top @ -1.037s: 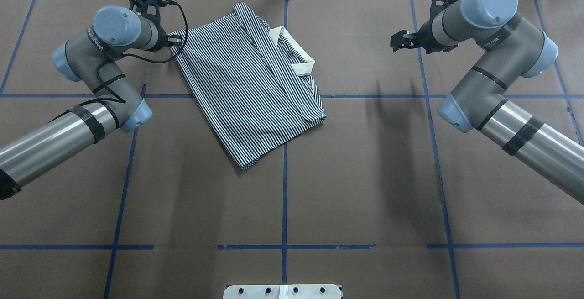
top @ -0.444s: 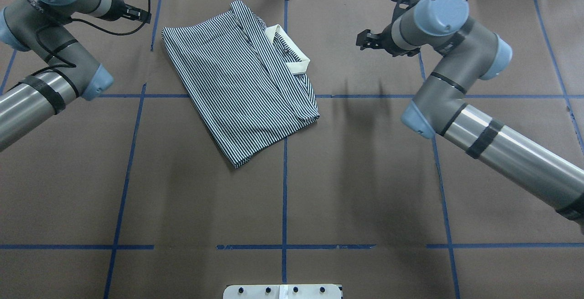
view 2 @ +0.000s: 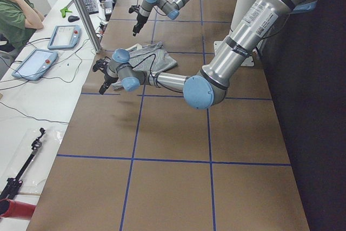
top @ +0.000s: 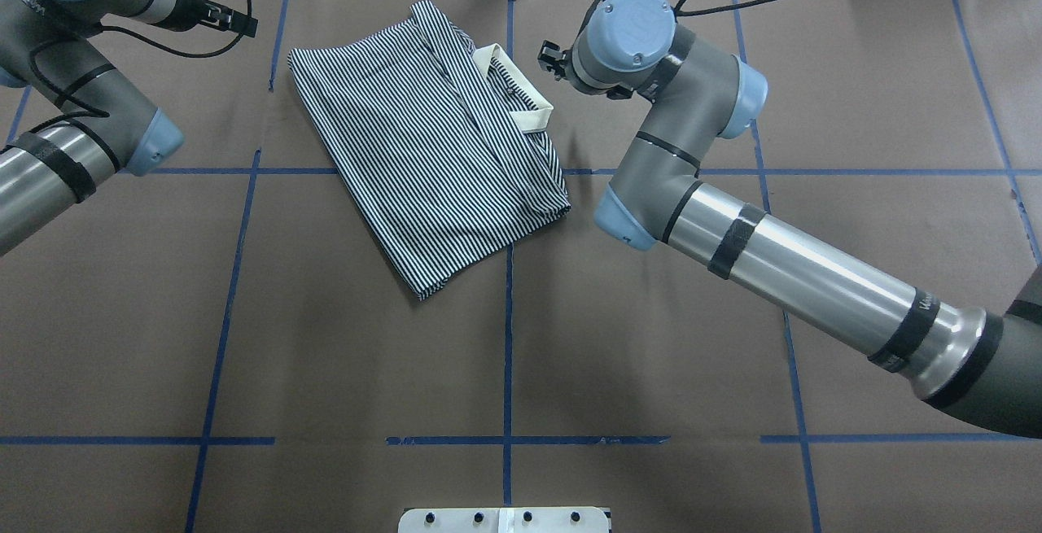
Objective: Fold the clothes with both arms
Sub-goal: 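Move the right gripper to the collar corner of the folded shirt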
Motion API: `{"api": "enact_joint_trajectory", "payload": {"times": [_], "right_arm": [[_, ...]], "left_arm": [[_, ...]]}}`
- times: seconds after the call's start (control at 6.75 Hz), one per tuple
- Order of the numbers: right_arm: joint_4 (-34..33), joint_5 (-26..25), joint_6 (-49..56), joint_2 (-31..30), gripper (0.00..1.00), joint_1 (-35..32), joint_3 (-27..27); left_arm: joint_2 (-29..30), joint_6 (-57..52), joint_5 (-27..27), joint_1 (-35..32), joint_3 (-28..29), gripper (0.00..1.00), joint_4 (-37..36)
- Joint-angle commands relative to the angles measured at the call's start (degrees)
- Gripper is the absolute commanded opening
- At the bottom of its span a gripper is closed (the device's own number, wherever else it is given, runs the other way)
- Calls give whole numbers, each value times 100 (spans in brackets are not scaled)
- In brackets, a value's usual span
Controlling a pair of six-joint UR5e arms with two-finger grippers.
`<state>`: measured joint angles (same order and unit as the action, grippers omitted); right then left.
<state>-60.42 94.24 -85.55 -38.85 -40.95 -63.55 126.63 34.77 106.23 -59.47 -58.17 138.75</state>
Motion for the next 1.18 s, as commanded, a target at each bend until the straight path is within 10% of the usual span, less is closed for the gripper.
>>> {"api": "enact_joint_trajectory", "payload": {"times": [0.0, 1.04], "right_arm": [[30, -484, -671, 360, 53, 306, 264], [39, -1057, -682, 369, 54, 624, 791]], "left_arm": [[-15, 4, 3, -3, -10, 100, 3], [-24, 56, 3, -3, -18, 100, 3]]}}
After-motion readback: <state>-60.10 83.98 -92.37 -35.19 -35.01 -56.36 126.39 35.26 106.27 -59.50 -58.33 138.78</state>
